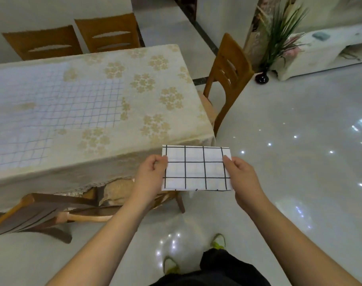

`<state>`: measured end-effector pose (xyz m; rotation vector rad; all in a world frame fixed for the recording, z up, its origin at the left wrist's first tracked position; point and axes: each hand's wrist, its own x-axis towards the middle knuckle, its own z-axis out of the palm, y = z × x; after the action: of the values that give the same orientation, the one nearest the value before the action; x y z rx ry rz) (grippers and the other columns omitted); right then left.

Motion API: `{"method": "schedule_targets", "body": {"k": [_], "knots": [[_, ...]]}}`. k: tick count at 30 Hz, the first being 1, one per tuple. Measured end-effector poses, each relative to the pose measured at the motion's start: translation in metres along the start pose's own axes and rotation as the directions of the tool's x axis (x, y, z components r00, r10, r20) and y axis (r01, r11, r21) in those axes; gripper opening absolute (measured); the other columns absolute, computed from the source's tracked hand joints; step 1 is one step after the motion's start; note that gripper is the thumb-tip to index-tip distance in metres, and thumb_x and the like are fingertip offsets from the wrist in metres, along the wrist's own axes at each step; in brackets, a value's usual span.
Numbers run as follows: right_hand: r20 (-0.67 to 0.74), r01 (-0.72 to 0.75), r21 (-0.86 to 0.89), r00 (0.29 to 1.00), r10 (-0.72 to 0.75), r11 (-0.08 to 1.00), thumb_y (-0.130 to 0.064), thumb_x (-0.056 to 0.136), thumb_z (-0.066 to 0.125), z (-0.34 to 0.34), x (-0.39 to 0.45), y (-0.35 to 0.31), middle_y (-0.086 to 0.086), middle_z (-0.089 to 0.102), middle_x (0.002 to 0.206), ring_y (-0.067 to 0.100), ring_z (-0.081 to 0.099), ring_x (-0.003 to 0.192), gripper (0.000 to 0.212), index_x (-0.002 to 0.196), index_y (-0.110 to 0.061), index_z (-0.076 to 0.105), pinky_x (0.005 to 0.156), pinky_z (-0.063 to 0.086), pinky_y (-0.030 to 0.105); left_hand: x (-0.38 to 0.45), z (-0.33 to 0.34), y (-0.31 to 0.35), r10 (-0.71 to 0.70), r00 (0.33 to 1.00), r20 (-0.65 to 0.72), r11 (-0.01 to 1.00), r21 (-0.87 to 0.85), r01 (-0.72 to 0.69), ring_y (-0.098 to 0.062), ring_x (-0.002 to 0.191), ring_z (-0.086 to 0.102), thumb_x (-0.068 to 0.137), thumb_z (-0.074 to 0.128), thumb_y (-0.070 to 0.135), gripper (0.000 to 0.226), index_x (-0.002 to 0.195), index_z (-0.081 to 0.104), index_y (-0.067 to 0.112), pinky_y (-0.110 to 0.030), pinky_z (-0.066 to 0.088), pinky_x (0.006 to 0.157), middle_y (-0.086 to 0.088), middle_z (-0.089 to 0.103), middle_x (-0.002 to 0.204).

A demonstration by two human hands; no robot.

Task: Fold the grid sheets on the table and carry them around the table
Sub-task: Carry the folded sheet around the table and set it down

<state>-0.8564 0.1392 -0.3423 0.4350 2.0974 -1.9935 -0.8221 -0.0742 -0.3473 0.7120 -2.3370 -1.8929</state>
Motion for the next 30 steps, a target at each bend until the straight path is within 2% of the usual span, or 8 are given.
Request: {"method": "schedule_targets", "body": {"k": [6,8,12,16,18,22,24,30], "knots": [[-0.11,0.026,-0.023,0.993,-0.028,0.999,-0.027,0.097,0.057,-0.077,0.016,0.003,-0.004,0.07,0.071,0.009,0.064,0.064,0.021,0.083,-0.015,0.069,0.058,0.049,0.025,-0.004,0.078,0.022,0.018,0.996,0.083,1.0,0.01,-0.019,0.001,0.05,0.054,0.098,0.054,0.026,0.022,0.08,0.059,0.014,-0.018,0.041,0.049,0.01,0.059,0.056],[-0.144,0.014,-0.004,0.99,-0.014,1.0,-0.025,0.096,0.059,-0.114,0.026,0.004,-0.001,0.072,0.074,0.012,0.067,0.067,0.021,0.083,-0.014,0.07,0.062,0.054,0.03,-0.001,0.114,0.031,0.027,0.992,0.122,0.996,0.079,-0.036,0.002,0.052,0.054,0.097,0.056,0.029,0.022,0.079,0.061,0.018,-0.024,0.041,0.054,0.011,0.061,0.055],[-0.203,0.003,0.025,0.979,0.002,1.0,-0.023,0.095,0.06,-0.187,0.048,0.004,0.003,0.07,0.073,0.014,0.064,0.066,0.022,0.077,-0.012,0.067,0.063,0.053,0.03,0.007,0.194,0.049,0.026,0.982,0.186,0.993,0.105,-0.046,-0.011,0.069,0.059,0.097,0.055,0.027,0.021,0.084,0.064,0.013,-0.032,0.046,0.068,-0.01,0.07,0.08],[-0.24,-0.005,0.034,0.971,0.013,0.999,-0.022,0.096,0.058,-0.237,0.074,-0.003,-0.004,0.065,0.064,0.005,0.057,0.057,0.026,0.071,-0.015,0.063,0.055,0.045,0.019,0.014,0.258,0.069,0.019,0.986,0.164,0.997,0.074,-0.031,-0.014,0.068,0.059,0.096,0.053,0.024,0.021,0.083,0.063,0.012,-0.025,0.048,0.052,-0.007,0.067,0.078],[-0.243,-0.013,0.019,0.97,0.018,1.0,-0.024,0.096,0.058,-0.251,0.088,-0.009,-0.007,0.062,0.062,0.004,0.054,0.055,0.027,0.071,-0.016,0.062,0.053,0.042,0.018,0.018,0.279,0.078,-0.004,0.99,0.141,0.999,0.039,-0.001,-0.017,0.067,0.058,0.095,0.053,0.023,0.02,0.084,0.063,0.009,-0.032,0.049,0.052,-0.009,0.064,0.077],[-0.227,0.031,0.013,0.973,-0.027,0.999,-0.023,0.096,0.058,-0.267,0.115,-0.023,-0.006,0.06,0.063,0.008,0.05,0.059,0.026,0.073,-0.012,0.063,0.055,0.04,0.019,0.032,0.302,0.092,-0.007,0.994,0.107,1.0,-0.023,0.009,-0.014,0.073,0.058,0.095,0.054,0.023,0.021,0.087,0.064,0.007,-0.035,0.047,0.07,-0.007,0.066,0.08],[-0.221,0.041,-0.002,0.974,-0.041,0.999,-0.023,0.096,0.058,-0.269,0.133,-0.032,-0.001,0.063,0.068,0.011,0.054,0.064,0.025,0.076,-0.009,0.064,0.061,0.043,0.024,0.044,0.308,0.097,-0.023,0.992,0.12,0.999,-0.045,0.029,-0.016,0.074,0.061,0.095,0.054,0.025,0.021,0.088,0.065,0.009,-0.037,0.05,0.07,-0.009,0.069,0.082],[-0.189,0.02,-0.077,0.981,-0.034,0.997,-0.024,0.095,0.058,-0.26,0.202,-0.054,-0.005,0.062,0.061,0.011,0.056,0.061,0.028,0.071,-0.011,0.062,0.06,0.045,0.025,0.108,0.325,0.109,-0.038,0.996,0.076,0.997,-0.057,0.043,-0.019,0.076,0.061,0.095,0.052,0.021,0.021,0.087,0.064,0.006,-0.037,0.05,0.071,-0.011,0.069,0.083]]}}
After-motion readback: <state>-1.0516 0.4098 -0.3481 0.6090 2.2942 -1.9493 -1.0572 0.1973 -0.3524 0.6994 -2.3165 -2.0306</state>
